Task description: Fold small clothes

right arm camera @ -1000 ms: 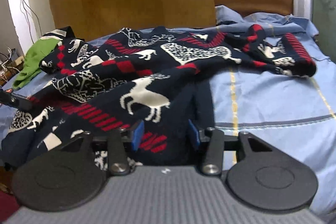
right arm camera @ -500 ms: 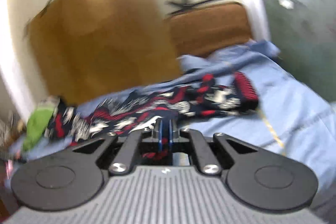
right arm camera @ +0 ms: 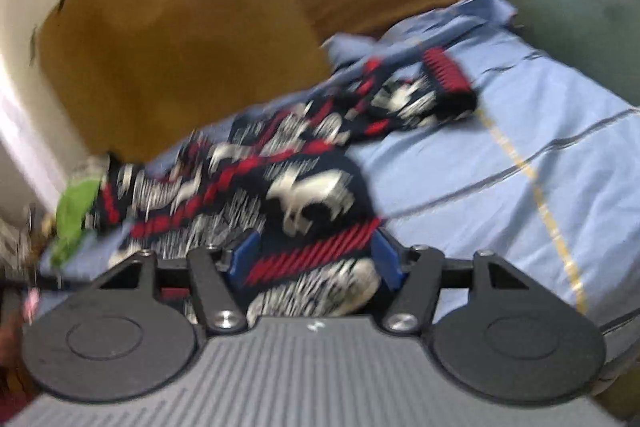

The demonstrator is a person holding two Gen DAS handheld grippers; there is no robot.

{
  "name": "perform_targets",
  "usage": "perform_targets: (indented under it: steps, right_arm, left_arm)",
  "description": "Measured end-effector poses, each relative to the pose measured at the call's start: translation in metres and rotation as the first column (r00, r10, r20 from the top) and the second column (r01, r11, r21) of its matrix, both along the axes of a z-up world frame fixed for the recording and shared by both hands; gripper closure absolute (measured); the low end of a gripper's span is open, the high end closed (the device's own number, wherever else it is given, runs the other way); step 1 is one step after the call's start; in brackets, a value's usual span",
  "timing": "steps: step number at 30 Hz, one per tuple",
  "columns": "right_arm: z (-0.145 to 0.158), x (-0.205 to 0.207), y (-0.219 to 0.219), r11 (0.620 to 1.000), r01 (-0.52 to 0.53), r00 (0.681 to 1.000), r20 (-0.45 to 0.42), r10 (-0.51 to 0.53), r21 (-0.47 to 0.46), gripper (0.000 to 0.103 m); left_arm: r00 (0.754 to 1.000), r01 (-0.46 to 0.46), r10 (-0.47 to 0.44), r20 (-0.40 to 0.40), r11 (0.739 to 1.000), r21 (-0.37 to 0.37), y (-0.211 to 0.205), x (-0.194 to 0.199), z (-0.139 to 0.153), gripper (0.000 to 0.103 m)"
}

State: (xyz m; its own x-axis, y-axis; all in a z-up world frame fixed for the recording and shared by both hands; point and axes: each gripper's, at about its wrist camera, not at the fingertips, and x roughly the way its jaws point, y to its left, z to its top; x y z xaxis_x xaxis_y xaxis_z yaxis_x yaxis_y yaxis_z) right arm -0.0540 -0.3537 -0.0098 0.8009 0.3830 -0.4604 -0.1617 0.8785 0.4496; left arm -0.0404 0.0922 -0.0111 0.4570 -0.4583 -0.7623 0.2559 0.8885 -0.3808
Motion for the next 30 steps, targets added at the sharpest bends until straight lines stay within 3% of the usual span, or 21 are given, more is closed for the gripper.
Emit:
perform_targets:
  steps: [1,2,3,4,5,6,7,9,13,16,18,22,24,26,28,30]
  right_arm:
    - [-0.003,-0.001,0.008,0.999,-0.026,1.0,-0.001,0.026,-0.039,0.04]
    - [-0.007,0.0,0.016,0.995,-0.047,0.999,-0.008,0.047,-0.087,0.056]
    - [-0.01,0.001,0.023,0.988,-0.067,0.998,-0.02,0.064,-0.136,0.087]
    - [-0.013,0.003,0.024,0.984,-0.087,0.996,-0.037,0.082,-0.157,0.094]
    - [-0.014,0.002,0.025,0.983,-0.099,0.995,-0.047,0.092,-0.153,0.094]
    - [-0.012,0.002,0.024,0.985,-0.103,0.994,-0.039,0.098,-0.14,0.095]
    - [-0.009,0.002,0.022,0.987,-0.11,0.994,-0.024,0.108,-0.117,0.095]
    - [0.004,0.002,0.014,0.991,-0.13,0.991,0.021,0.131,-0.021,0.096]
    - [0.039,-0.003,-0.003,0.965,-0.191,0.976,0.143,0.167,0.181,0.096]
    - [0.058,-0.011,-0.02,0.943,-0.21,0.966,0.202,0.16,0.257,0.096]
    - [0.055,-0.009,-0.024,0.948,-0.196,0.973,0.173,0.155,0.25,0.096]
    - [0.017,0.004,-0.007,0.982,-0.146,0.989,0.0,0.147,0.12,0.093]
    - [-0.006,0.015,0.005,0.989,-0.135,0.985,-0.1,0.141,0.062,0.084]
    - [-0.017,0.018,0.008,0.989,-0.137,0.979,-0.147,0.144,0.06,0.08]
    - [-0.011,0.019,0.006,0.99,-0.135,0.981,-0.132,0.14,0.043,0.075]
    - [0.005,0.022,-0.001,0.995,-0.1,0.991,-0.086,0.1,0.002,0.06]
  left_arm:
    - [1.0,0.004,-0.004,0.0,1.0,-0.005,-0.001,-0.003,-0.002,0.026]
    - [1.0,0.007,-0.007,0.011,1.0,0.002,-0.004,-0.007,-0.002,0.027]
    - [1.0,0.025,-0.025,0.014,1.0,0.006,-0.008,-0.011,-0.002,0.03]
    - [0.998,0.055,-0.055,0.006,0.998,-0.002,-0.012,-0.014,-0.002,0.053]
    - [0.996,0.088,-0.089,-0.016,0.996,-0.021,-0.016,-0.016,-0.003,0.078]
    - [0.994,0.106,-0.107,-0.027,0.994,-0.023,-0.019,-0.017,-0.003,0.093]
    - [0.994,0.109,-0.109,-0.018,0.994,-0.005,-0.023,-0.021,-0.002,0.094]
    - [0.994,0.111,-0.111,0.013,0.994,0.003,-0.022,-0.024,0.009,0.095]
    - [0.993,0.071,-0.06,0.102,0.992,-0.107,0.01,-0.034,0.056,0.095]
    - [0.987,0.056,-0.027,0.159,0.982,-0.181,0.034,-0.049,0.079,0.095]
    - [0.989,0.044,-0.017,0.144,0.982,-0.186,0.039,-0.051,0.075,0.094]
    - [1.0,-0.011,0.011,-0.006,1.0,0.009,0.024,-0.036,0.024,0.089]
    - [0.997,-0.016,0.021,-0.071,0.998,0.058,0.021,-0.032,0.001,0.083]
    - [0.999,-0.011,0.014,-0.047,0.999,0.048,0.023,-0.035,0.003,0.069]
    - [0.999,-0.027,0.024,0.03,0.995,0.092,0.027,-0.037,0.019,0.064]
    - [0.993,-0.062,0.05,0.106,0.991,0.121,0.039,-0.033,0.039,0.06]
